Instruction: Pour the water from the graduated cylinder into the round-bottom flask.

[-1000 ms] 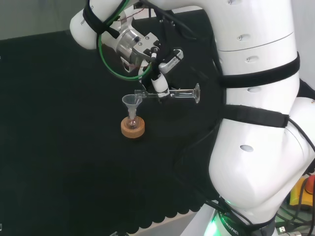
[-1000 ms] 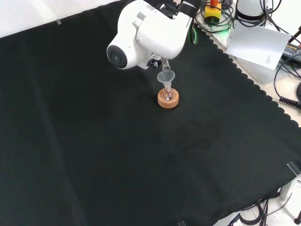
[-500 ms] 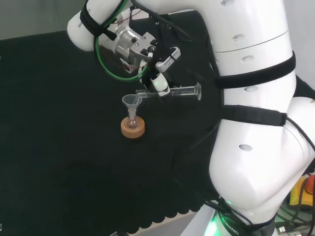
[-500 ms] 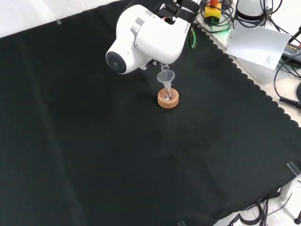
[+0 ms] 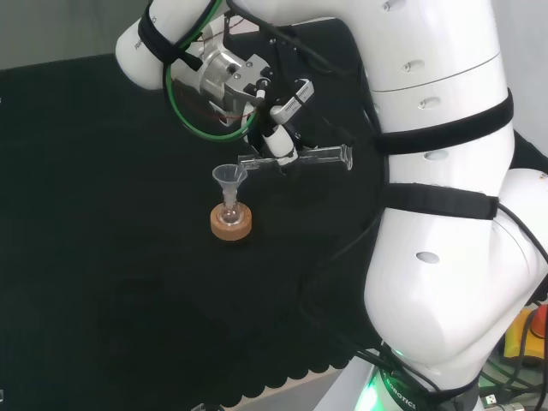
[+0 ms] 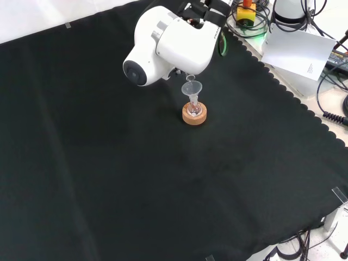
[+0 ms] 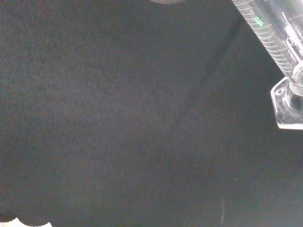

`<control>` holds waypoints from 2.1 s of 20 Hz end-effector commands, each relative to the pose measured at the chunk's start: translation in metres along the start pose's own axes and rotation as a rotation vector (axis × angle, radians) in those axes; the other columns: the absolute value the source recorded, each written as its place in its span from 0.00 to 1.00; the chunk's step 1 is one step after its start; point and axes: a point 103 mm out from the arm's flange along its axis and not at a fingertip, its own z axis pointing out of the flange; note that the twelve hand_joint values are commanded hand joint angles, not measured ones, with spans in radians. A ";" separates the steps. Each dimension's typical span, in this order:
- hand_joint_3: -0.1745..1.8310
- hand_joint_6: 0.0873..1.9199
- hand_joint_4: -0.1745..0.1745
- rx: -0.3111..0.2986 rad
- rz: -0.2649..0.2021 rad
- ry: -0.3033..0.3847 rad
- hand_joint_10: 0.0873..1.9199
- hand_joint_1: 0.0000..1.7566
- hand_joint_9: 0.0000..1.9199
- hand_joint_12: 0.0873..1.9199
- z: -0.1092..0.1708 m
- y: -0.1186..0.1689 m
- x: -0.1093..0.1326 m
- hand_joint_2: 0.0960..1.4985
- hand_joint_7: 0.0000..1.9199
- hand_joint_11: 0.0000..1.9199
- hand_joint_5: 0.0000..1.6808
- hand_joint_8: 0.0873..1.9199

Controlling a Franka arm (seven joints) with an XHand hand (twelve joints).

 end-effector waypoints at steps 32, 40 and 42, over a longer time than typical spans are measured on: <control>0.09 0.51 0.00 -0.179 -0.083 0.096 0.00 0.72 0.74 0.36 0.008 0.003 -0.008 0.73 0.52 0.64 0.57 0.51; 0.09 0.52 0.00 -0.377 -0.242 0.272 0.00 0.72 0.74 0.36 0.027 0.014 -0.028 0.73 0.51 0.63 0.57 0.51; 0.09 0.52 0.00 -0.435 -0.275 0.303 0.00 0.72 0.74 0.36 0.028 0.017 -0.031 0.73 0.51 0.63 0.57 0.51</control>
